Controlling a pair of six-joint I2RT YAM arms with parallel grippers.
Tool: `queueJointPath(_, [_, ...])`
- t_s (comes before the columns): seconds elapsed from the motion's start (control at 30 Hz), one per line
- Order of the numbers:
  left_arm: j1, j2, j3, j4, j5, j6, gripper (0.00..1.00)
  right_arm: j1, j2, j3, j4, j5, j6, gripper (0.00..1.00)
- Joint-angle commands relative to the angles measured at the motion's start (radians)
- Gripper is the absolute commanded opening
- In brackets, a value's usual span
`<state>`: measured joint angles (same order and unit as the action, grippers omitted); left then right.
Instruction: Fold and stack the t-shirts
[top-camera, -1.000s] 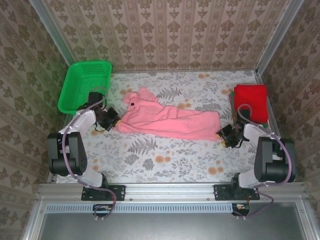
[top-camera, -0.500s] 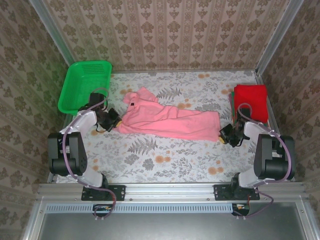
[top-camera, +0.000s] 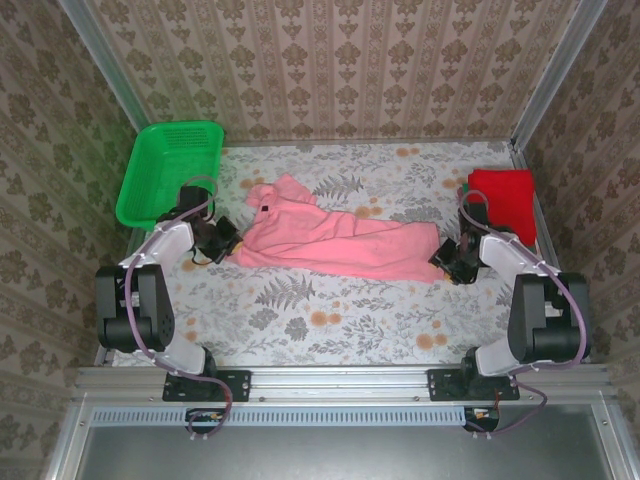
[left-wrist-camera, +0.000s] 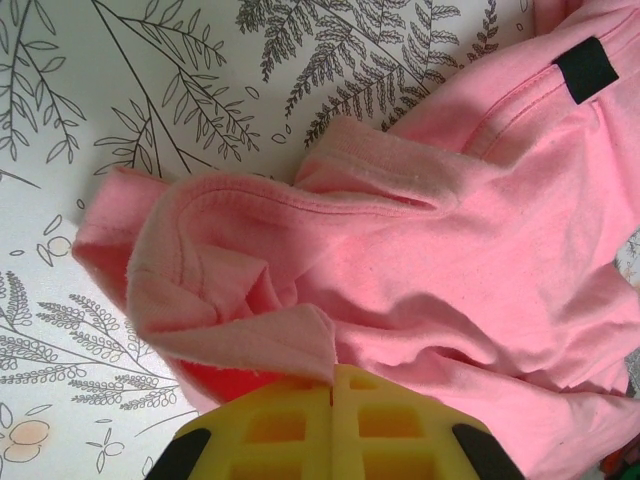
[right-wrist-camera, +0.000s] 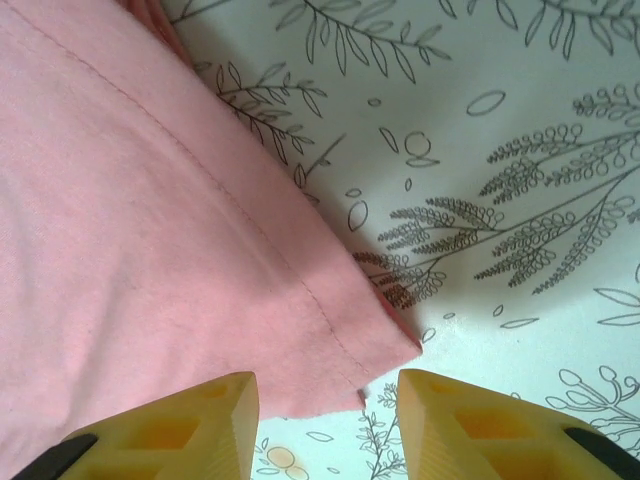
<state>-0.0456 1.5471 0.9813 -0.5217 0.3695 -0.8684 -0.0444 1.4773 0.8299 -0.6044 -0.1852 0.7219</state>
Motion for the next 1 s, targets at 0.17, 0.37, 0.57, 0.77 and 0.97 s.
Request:
queueJointPath(0.17, [-0.006,-0.009,-0.012,0.006,-0.007,-0.007,0.00,0.018,0.057,0.028,-0.065,0.057,-0.018,0.44])
queueJointPath(0.37, [-0.007,0.007,-0.005,0.009,0.000,-0.006,0.00,0.028,0.108,0.034,-0.057,0.046,-0.029,0.41])
queueJointPath(0.57, [-0.007,0.016,0.007,0.002,0.002,0.003,0.00,0.031,0.184,0.056,-0.050,0.040,-0.031,0.20])
queueJointPath(0.77, [-0.007,0.010,0.002,0.001,-0.001,0.002,0.00,0.031,0.151,0.064,-0.053,0.055,-0.026,0.00])
queueJointPath(0.97, [-0.007,0.009,0.006,0.000,-0.002,0.002,0.00,0.031,0.067,0.067,-0.059,0.069,-0.018,0.00])
